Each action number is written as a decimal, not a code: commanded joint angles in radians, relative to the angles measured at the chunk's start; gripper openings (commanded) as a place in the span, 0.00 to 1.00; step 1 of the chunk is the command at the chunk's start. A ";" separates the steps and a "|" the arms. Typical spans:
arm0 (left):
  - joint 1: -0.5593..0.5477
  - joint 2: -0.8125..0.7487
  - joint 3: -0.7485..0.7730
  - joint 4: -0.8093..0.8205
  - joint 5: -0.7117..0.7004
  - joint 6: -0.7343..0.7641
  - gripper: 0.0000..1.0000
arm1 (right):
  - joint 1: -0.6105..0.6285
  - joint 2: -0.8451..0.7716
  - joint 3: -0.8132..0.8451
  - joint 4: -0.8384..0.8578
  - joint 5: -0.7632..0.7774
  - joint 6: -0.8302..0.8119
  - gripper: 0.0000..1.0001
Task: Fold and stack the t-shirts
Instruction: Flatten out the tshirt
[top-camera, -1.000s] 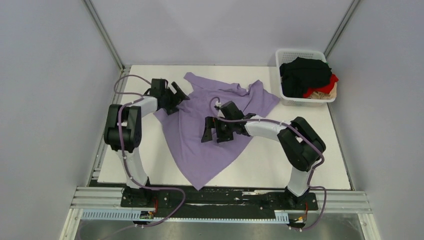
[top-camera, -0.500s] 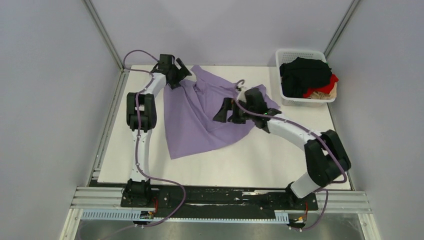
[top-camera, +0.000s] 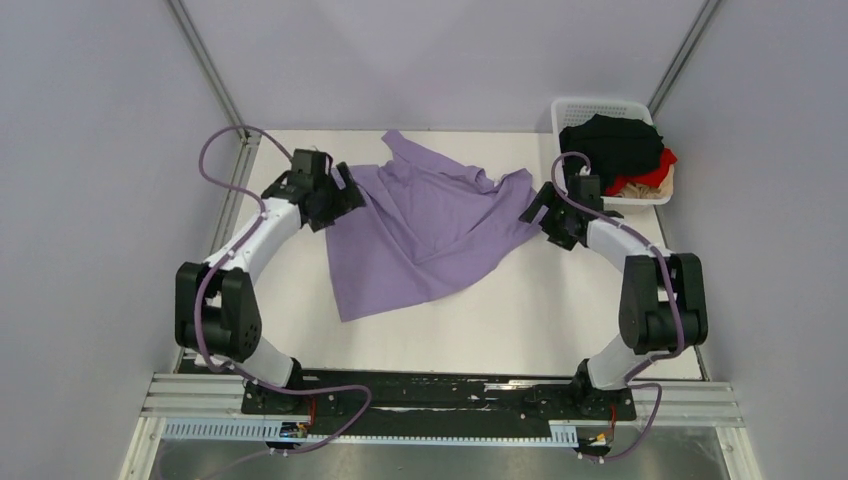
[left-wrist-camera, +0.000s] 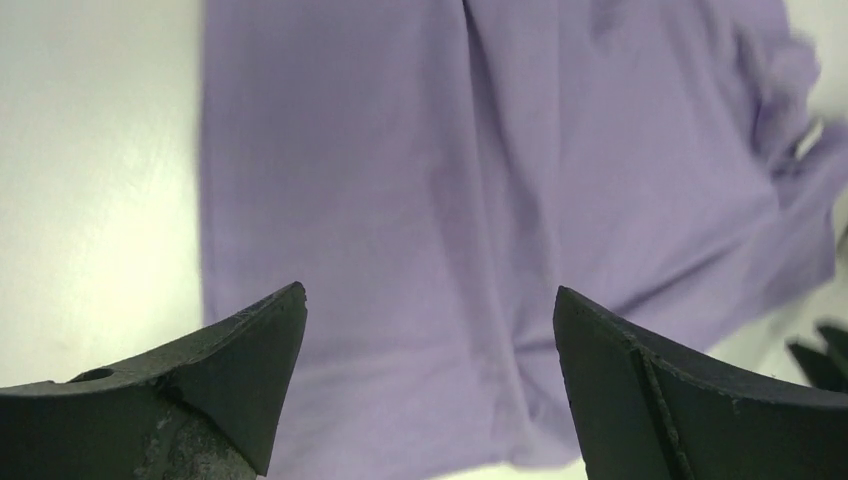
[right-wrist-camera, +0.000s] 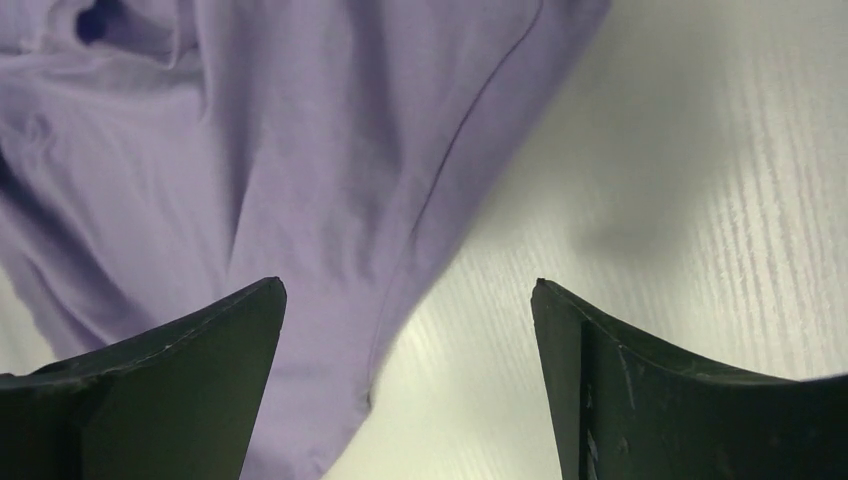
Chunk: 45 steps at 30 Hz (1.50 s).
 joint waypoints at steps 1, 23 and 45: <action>-0.085 -0.055 -0.231 0.095 0.144 -0.073 1.00 | -0.001 0.102 0.114 -0.045 0.166 0.043 0.90; -0.098 -0.247 -0.496 -0.002 -0.109 -0.099 1.00 | 0.058 0.219 0.048 0.048 0.147 0.110 0.00; -0.098 -0.355 -0.517 -0.009 -0.042 -0.020 1.00 | 0.259 -0.364 -0.049 -0.381 0.278 0.185 0.00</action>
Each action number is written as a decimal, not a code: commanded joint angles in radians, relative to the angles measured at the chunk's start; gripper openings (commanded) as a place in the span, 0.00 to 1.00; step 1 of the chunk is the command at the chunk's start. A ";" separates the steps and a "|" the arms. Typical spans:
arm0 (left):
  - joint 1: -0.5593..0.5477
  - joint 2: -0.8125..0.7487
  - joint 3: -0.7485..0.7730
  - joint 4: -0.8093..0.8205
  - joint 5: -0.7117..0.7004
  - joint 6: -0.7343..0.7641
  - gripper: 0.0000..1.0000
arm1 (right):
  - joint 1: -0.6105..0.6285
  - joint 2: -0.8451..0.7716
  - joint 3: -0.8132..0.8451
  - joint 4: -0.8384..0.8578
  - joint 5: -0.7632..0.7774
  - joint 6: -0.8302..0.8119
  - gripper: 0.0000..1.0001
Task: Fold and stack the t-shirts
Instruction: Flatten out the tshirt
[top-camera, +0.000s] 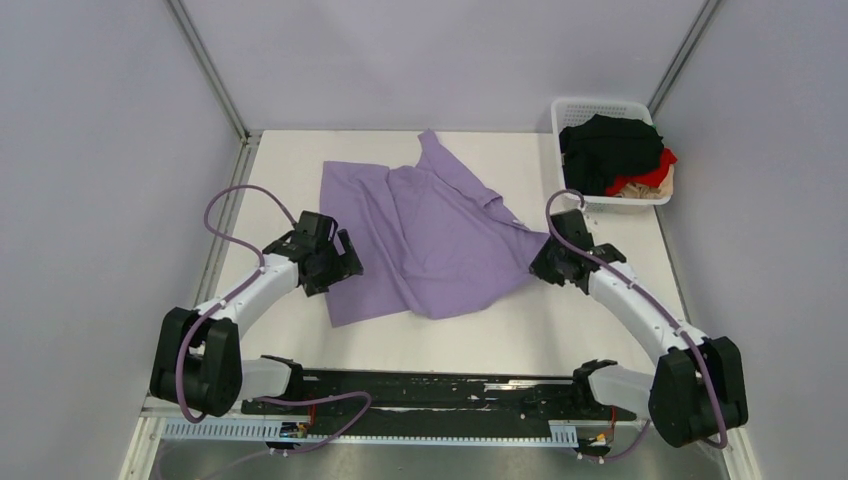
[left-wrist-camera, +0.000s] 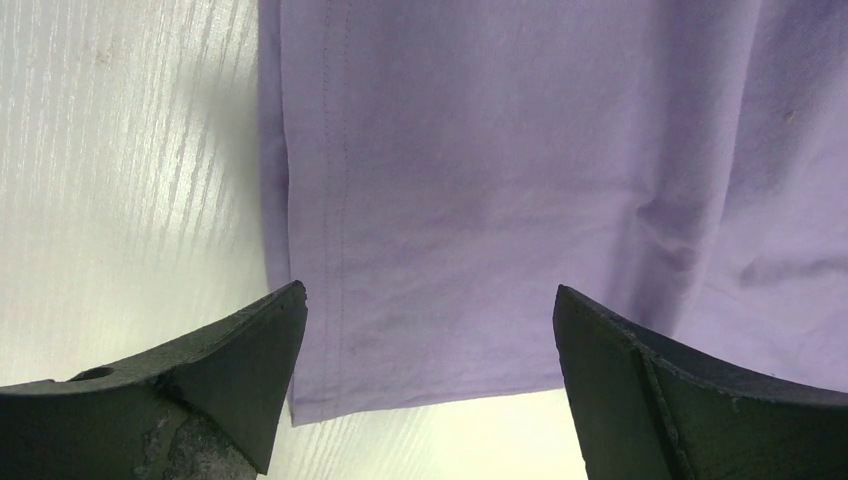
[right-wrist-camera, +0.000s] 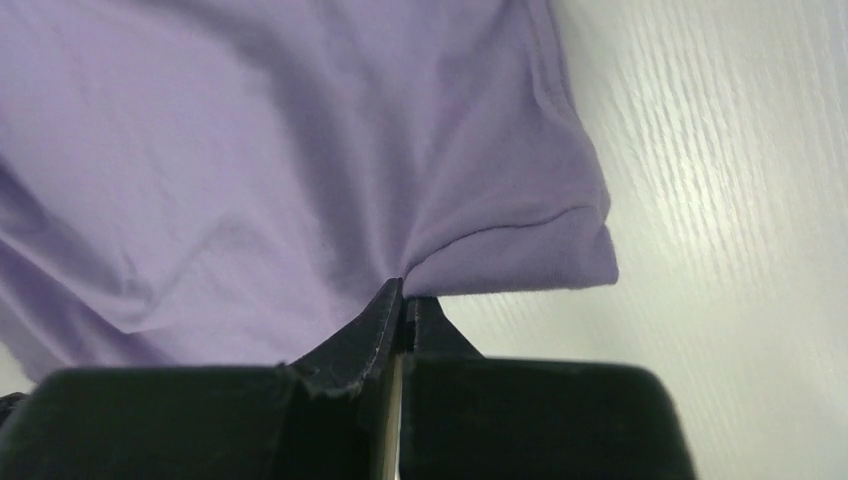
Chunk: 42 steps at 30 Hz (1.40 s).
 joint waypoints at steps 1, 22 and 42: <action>0.004 -0.036 0.016 0.006 -0.020 0.027 1.00 | 0.005 0.102 0.234 -0.014 -0.013 -0.033 0.00; 0.022 -0.068 0.139 -0.155 -0.116 0.039 1.00 | 0.054 1.272 1.555 -0.072 -0.151 -0.206 0.40; -0.144 -0.194 -0.081 -0.328 0.026 -0.111 0.90 | -0.064 0.423 0.456 0.280 -0.060 -0.187 1.00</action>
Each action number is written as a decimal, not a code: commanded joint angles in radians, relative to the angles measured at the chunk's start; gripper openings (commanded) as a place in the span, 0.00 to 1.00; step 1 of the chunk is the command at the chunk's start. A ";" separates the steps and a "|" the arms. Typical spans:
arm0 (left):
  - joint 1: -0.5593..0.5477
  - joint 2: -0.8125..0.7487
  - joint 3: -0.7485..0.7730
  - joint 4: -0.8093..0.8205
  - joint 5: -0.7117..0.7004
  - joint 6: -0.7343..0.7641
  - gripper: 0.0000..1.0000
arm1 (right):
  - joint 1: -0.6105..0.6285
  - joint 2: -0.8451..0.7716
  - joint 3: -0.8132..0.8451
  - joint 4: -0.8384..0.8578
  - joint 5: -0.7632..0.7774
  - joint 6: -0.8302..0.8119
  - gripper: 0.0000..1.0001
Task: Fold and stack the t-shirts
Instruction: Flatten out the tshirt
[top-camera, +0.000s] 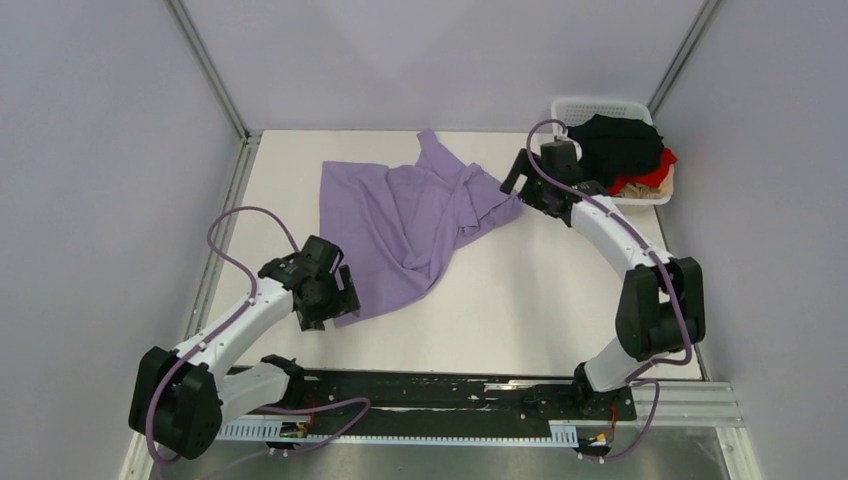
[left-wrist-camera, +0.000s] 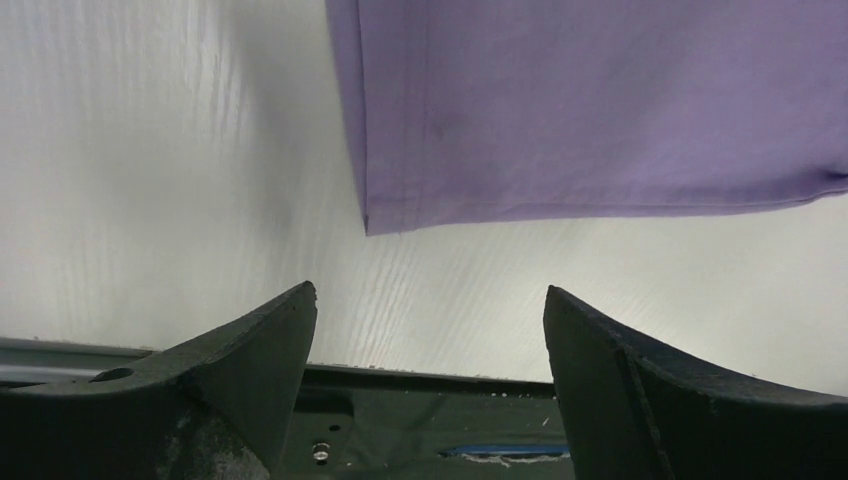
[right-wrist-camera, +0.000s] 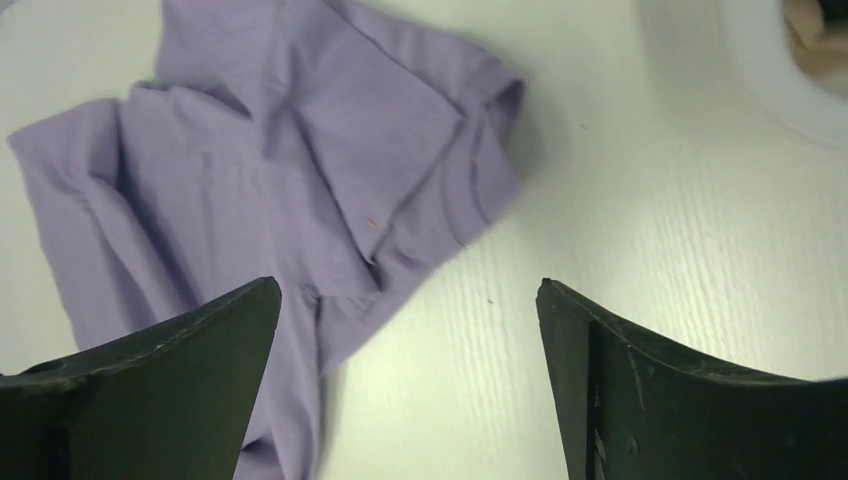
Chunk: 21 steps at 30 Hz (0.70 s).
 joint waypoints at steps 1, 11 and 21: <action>-0.035 0.020 -0.040 0.015 0.014 -0.078 0.89 | -0.029 -0.090 -0.177 0.116 0.002 0.042 1.00; -0.034 0.144 -0.087 0.268 -0.117 -0.126 0.69 | -0.034 -0.189 -0.279 0.144 0.005 0.000 1.00; -0.034 0.321 -0.037 0.359 -0.092 -0.096 0.02 | -0.037 -0.177 -0.263 0.146 -0.015 -0.009 1.00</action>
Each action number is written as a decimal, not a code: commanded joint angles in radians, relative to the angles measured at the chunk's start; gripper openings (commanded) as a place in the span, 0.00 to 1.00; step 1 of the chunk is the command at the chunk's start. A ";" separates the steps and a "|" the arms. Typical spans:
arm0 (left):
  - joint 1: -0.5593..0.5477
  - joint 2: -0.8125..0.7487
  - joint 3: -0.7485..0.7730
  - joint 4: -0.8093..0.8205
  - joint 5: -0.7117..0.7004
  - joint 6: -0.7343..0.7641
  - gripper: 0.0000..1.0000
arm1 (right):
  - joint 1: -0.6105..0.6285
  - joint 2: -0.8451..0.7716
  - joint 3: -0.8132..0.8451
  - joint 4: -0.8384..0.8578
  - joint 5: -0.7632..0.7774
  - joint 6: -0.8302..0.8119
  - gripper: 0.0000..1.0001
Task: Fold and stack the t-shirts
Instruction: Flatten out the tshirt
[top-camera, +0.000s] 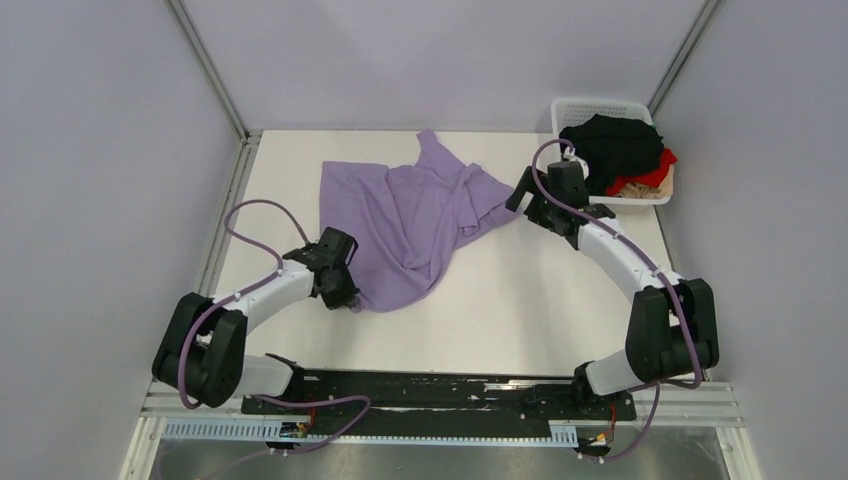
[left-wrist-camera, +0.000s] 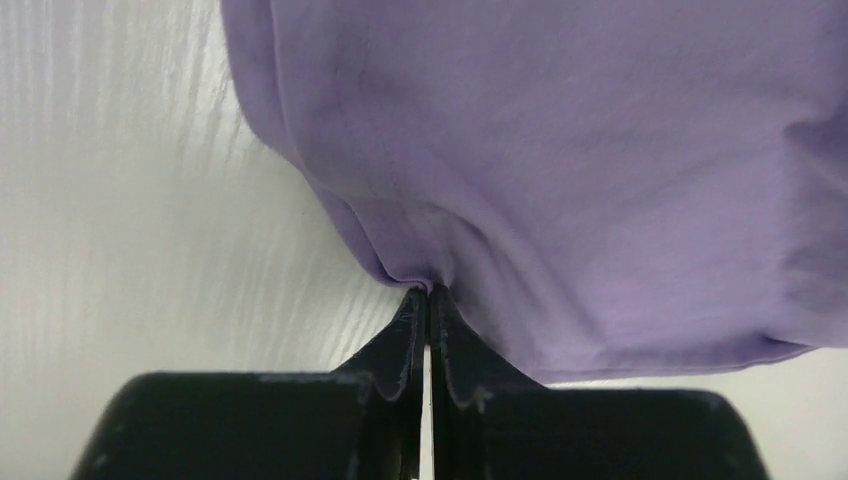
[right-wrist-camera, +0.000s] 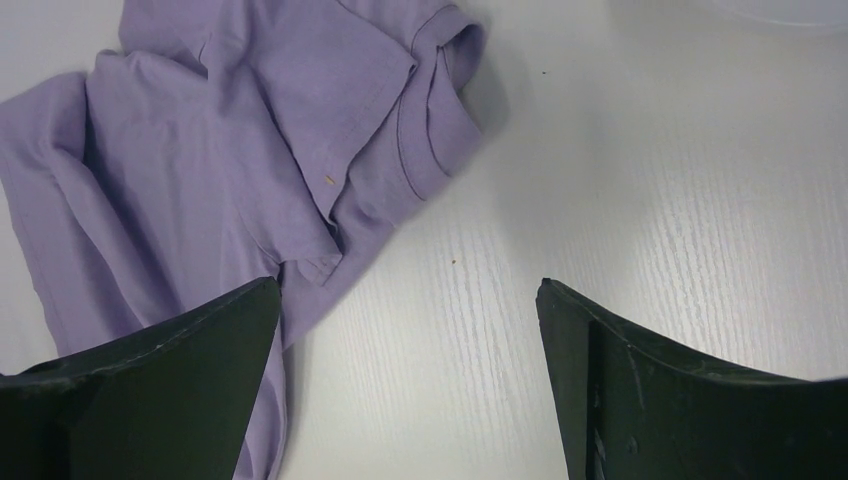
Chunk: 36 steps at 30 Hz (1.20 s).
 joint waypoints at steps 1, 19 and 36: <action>-0.001 0.079 0.004 0.078 -0.032 0.008 0.00 | 0.000 0.008 0.027 0.044 -0.042 -0.030 1.00; 0.306 -0.094 0.101 0.001 -0.203 0.162 0.00 | 0.094 0.418 0.360 0.029 -0.232 -0.047 1.00; 0.308 -0.066 0.103 0.034 -0.156 0.158 0.00 | 0.095 0.573 0.478 0.073 -0.062 -0.067 1.00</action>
